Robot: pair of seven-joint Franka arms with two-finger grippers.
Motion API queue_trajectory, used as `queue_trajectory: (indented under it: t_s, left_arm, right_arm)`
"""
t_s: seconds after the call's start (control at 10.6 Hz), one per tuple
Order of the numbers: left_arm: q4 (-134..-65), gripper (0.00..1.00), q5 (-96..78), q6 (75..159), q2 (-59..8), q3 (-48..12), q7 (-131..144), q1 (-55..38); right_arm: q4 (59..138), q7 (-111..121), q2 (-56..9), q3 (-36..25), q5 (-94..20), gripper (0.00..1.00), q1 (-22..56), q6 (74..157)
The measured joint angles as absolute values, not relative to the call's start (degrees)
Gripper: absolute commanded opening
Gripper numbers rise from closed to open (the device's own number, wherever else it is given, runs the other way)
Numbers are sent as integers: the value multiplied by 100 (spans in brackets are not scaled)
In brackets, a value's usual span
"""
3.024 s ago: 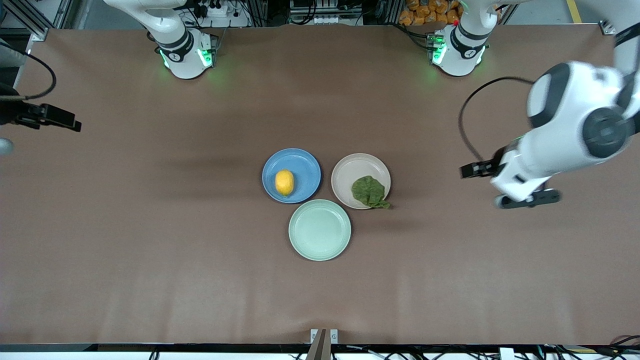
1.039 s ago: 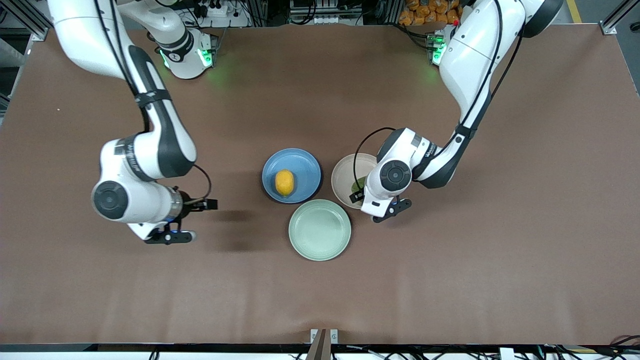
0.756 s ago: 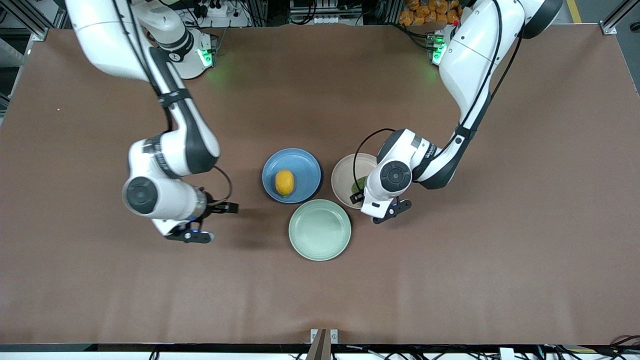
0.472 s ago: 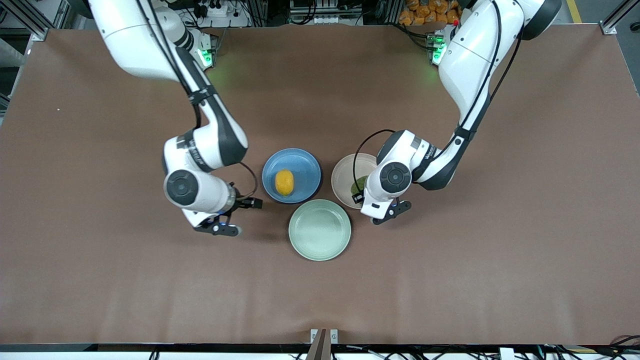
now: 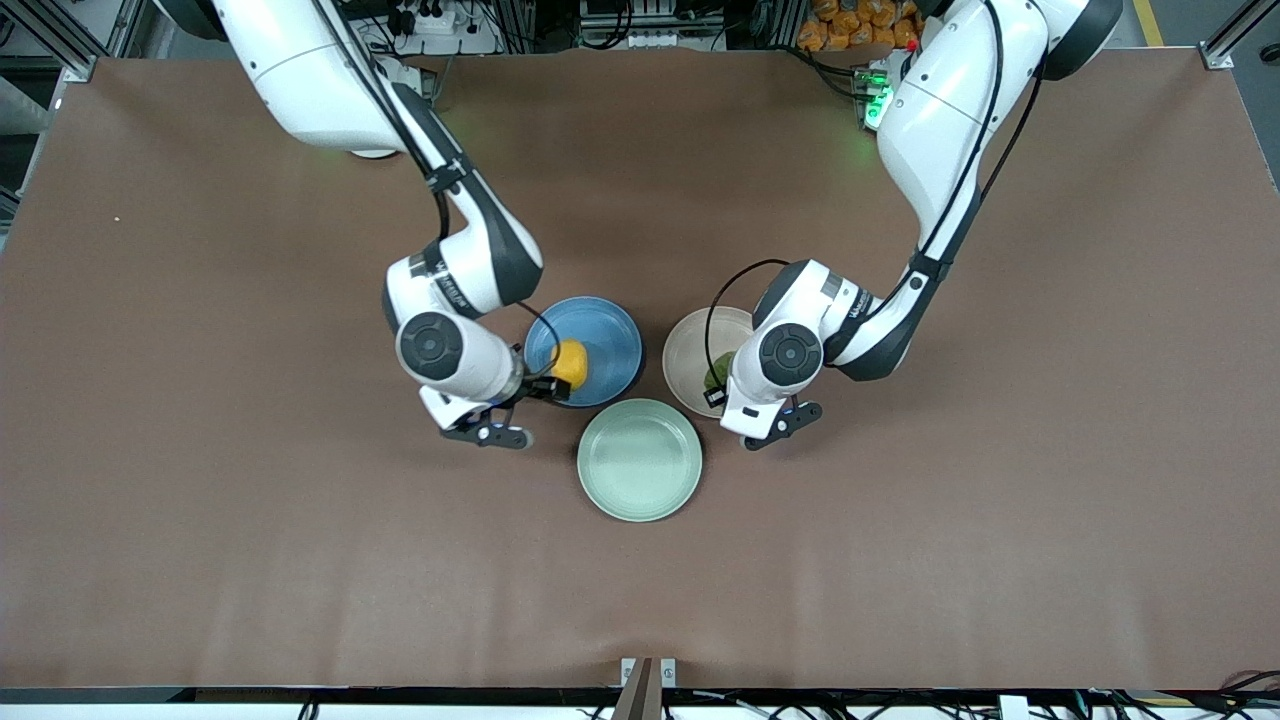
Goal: Pick lemon and lettuce from blue and beige plates
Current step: 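Close the left gripper on the lettuce while the right gripper grasps the lemon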
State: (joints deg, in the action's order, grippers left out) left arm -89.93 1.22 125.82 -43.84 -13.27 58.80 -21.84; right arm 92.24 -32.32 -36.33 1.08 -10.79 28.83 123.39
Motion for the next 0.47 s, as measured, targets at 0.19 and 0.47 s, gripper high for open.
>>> queue_trajectory:
  t_s: [0.19, 0.47]
  left_arm:
    - [-8987, 0, 122, 12581, -4385, -1328, 5896, -2192]
    - [-8944, 0, 122, 12581, -4380, -1329, 6150, -2233]
  right_arm:
    - [9290, -3370, -3641, 146, -938, 100, 3019, 12342]
    - [9531, -3617, -3699, 308, -664, 100, 3083, 12564]
